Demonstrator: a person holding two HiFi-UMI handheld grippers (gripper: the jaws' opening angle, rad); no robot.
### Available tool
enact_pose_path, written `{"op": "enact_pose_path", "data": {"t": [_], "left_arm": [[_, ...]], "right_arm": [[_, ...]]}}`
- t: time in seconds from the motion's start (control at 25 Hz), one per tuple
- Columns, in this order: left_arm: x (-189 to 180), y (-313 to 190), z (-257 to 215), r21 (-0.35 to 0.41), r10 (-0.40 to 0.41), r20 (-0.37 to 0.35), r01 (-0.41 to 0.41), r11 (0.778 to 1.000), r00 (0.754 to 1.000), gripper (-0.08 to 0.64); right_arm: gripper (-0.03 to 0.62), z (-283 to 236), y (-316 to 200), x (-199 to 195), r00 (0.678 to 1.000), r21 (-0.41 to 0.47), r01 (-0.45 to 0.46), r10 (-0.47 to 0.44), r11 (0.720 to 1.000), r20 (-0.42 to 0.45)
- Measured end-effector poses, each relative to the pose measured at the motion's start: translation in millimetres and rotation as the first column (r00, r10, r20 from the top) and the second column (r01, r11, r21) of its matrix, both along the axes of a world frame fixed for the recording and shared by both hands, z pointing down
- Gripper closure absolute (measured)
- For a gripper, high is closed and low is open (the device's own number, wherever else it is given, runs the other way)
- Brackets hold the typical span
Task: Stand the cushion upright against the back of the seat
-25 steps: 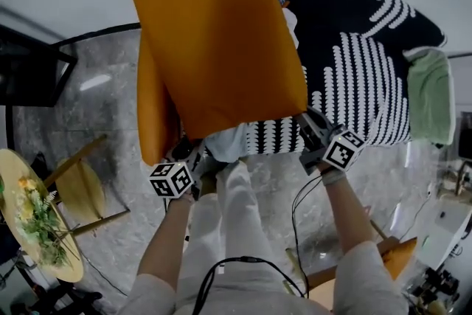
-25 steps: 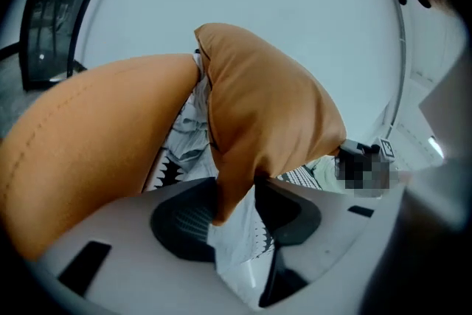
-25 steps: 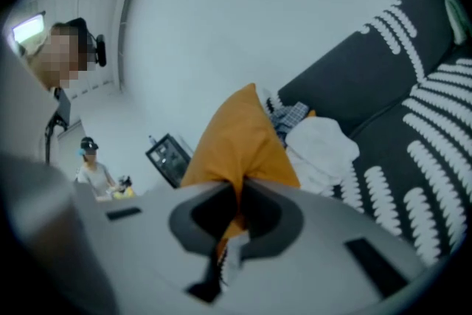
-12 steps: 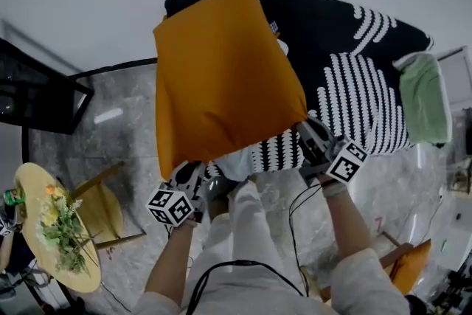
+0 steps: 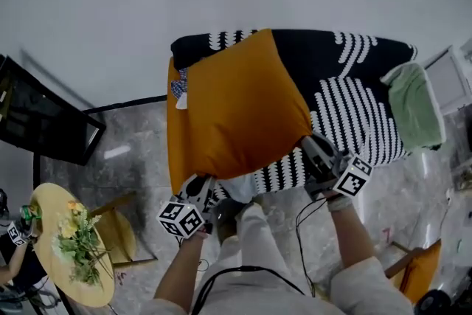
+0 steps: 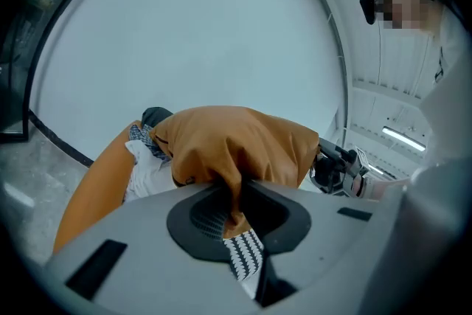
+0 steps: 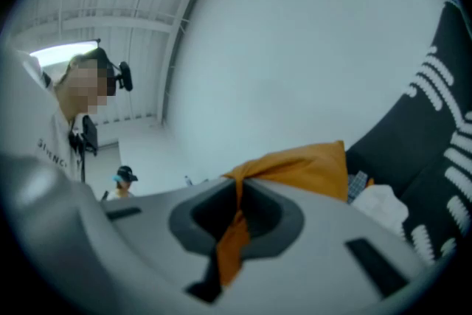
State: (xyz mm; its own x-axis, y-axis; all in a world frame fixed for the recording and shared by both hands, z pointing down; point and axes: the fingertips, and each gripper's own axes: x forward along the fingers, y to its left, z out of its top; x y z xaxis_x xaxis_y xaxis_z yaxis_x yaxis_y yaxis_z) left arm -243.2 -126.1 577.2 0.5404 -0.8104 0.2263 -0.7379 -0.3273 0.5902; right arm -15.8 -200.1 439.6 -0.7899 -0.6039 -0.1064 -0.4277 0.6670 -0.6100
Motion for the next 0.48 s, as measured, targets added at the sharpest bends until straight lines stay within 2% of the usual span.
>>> {"op": "enact_pose_path", "data": {"t": [0.24,0.48], "left_arm": [[42.8,-5.2,-11.4,0.015,0.09,-0.043,-0.09,0.996,0.995,0.497],[98.7,-13.7,5.7,-0.022,0.191,-0.086,-0.193,0.981,0.978,0.497]], "right_arm": [[0.569,-32.7,13.9,32.8,0.998,0.054,-0.055,0.055,0.997,-0.002],[0.569,-40.2,21.7,71.7,0.991,0.072,-0.135,0.135,0.988,-0.003]]}}
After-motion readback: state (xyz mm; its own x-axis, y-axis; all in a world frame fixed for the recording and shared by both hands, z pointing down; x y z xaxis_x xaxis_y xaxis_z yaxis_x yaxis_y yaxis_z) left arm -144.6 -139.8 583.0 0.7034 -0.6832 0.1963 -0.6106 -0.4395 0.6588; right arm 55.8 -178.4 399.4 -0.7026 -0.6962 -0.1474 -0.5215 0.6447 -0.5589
